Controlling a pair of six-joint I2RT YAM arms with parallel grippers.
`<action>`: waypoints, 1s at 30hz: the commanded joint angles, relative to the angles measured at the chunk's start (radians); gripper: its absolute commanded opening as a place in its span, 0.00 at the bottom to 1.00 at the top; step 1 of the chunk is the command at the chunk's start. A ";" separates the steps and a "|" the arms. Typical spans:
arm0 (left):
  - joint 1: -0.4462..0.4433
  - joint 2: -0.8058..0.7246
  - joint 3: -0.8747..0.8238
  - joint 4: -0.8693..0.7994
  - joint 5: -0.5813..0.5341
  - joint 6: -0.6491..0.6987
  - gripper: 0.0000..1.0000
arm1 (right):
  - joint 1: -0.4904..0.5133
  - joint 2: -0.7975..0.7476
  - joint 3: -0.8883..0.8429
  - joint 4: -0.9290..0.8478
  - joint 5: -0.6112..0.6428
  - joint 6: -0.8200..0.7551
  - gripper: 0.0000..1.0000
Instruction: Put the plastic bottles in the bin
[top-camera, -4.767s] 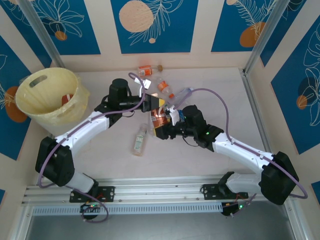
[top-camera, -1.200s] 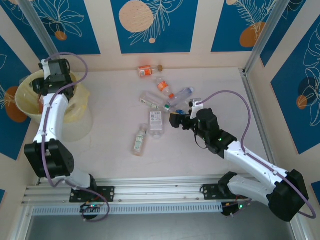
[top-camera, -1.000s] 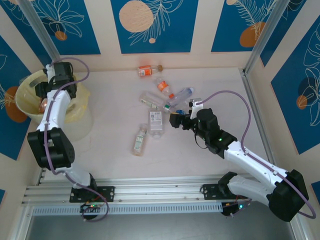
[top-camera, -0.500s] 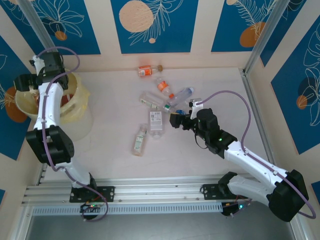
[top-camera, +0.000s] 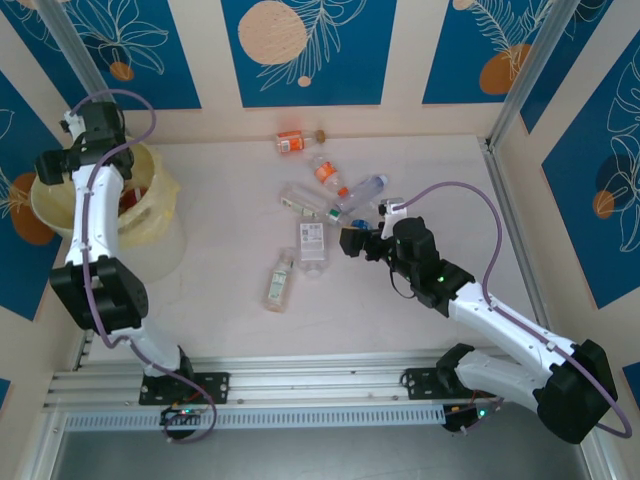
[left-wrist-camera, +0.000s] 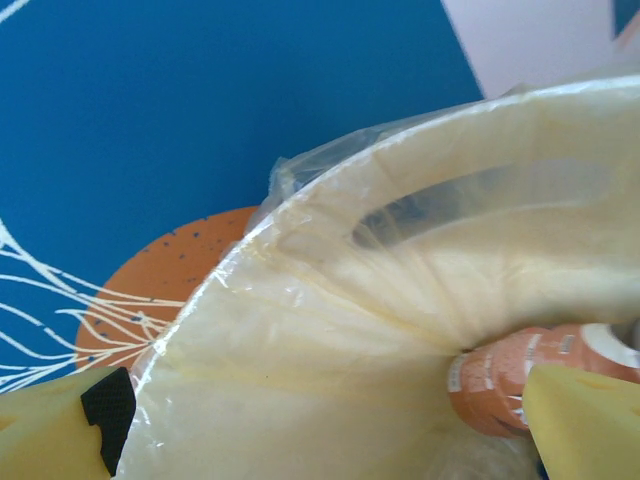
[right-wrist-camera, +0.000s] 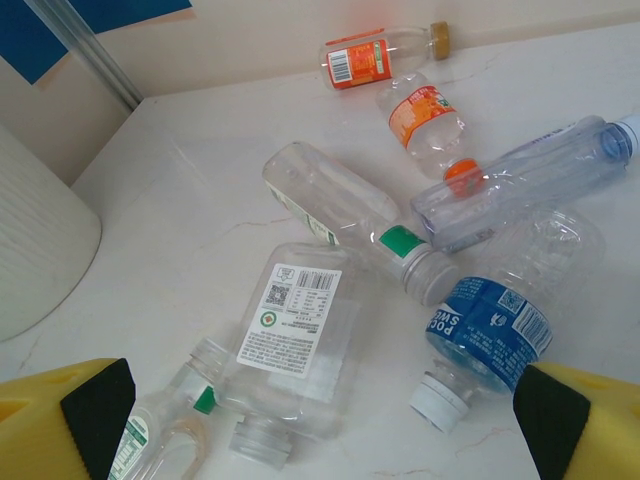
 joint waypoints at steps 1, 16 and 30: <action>-0.024 -0.091 0.012 -0.002 0.115 -0.046 1.00 | -0.006 -0.018 0.024 0.004 0.000 0.022 1.00; -0.147 -0.311 -0.084 0.181 0.839 -0.243 1.00 | -0.013 -0.034 0.012 -0.021 0.048 0.054 1.00; -0.543 -0.268 -0.221 0.234 1.196 -0.277 1.00 | -0.039 -0.062 -0.033 0.002 0.067 0.078 1.00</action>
